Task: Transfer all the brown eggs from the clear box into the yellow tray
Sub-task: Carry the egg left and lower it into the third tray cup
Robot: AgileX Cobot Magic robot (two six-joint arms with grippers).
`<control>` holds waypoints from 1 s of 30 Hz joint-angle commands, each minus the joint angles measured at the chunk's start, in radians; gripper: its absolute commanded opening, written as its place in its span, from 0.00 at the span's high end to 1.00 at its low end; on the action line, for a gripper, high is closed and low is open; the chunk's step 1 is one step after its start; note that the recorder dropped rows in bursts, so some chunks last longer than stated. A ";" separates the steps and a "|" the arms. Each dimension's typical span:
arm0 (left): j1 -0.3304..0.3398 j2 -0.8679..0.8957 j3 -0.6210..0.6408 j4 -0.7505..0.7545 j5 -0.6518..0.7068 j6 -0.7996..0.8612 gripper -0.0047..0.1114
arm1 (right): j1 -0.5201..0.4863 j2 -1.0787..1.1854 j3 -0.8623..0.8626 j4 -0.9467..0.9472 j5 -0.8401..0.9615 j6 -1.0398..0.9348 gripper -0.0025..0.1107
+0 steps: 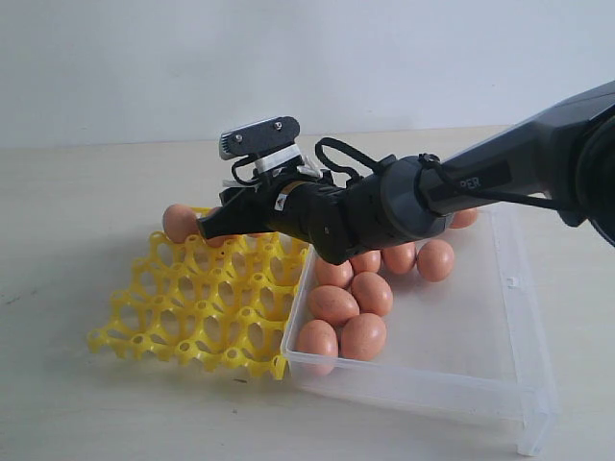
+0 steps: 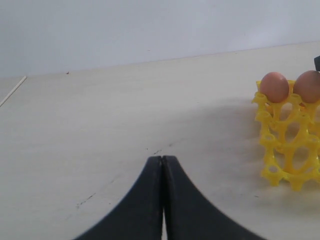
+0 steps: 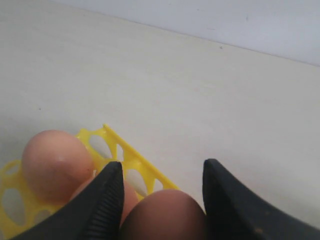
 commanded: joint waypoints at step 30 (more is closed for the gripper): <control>0.001 -0.006 -0.004 -0.007 -0.014 -0.004 0.96 | -0.005 -0.041 -0.006 -0.007 0.060 -0.004 0.43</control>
